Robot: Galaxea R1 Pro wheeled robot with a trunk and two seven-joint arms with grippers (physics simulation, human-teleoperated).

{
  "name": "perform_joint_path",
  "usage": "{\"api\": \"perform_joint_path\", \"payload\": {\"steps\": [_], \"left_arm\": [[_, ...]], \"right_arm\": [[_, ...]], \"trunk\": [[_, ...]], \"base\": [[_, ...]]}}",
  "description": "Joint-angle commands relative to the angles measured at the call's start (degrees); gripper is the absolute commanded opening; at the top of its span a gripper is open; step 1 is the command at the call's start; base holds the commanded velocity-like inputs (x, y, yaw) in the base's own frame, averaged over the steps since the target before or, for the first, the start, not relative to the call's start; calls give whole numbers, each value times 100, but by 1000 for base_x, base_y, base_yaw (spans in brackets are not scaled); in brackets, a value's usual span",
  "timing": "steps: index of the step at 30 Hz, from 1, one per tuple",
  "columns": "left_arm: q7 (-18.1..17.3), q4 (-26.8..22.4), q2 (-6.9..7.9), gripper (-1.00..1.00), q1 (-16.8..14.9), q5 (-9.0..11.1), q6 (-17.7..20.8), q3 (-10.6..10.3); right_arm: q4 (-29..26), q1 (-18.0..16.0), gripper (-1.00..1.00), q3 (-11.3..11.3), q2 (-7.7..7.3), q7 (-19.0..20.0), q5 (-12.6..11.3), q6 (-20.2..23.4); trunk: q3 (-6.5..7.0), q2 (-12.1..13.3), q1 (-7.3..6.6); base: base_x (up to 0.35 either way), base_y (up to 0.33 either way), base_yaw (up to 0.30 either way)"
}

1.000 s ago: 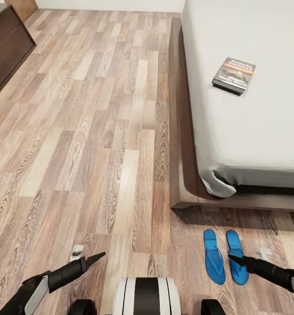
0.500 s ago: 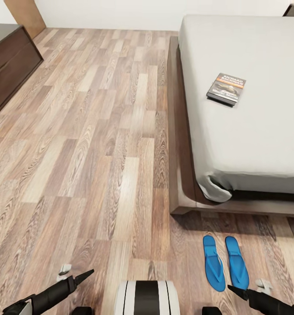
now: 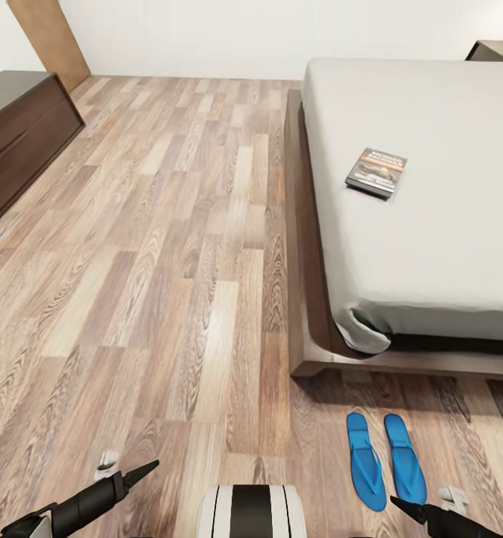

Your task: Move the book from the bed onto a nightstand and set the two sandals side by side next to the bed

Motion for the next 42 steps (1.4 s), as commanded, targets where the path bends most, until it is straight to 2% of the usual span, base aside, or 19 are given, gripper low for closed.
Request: {"api": "perform_joint_path", "payload": {"steps": [1, 14, 19, 27, 35, 42], "left_arm": [[-19, 1, 0, 100, -1, 19, 60, 6], [5, 3, -21, 100, -1, 4, -19, -6], [31, 6, -32, 100, -1, 0, -20, -9], [33, 2, -35, 100, -1, 0, -20, -18], [33, 3, -40, 100, -1, 0, -20, -20], [145, 1, -68, 100, -1, -3, -27, -26]], "right_arm": [[4, -1, 100, 20, -1, 18, -58, 48], [12, -1, 100, 24, 2, -11, -23, 37], [29, -1, 100, 24, 47, -46, -14, -224], [390, -1, 100, 32, 53, -49, -14, -243], [454, -1, 100, 33, 54, -55, -14, -246], [455, -1, 100, 33, 222, -104, -12, -296]], "trunk": [[20, 0, -3], [308, 18, -37], [419, 24, -50], [596, 35, -70], [773, 46, -91], [928, 55, -109]], "base": [[0, 0, 0], [0, 0, 0], [0, 0, 0], [0, 0, 0], [0, 0, 0], [0, 0, 0]]}}
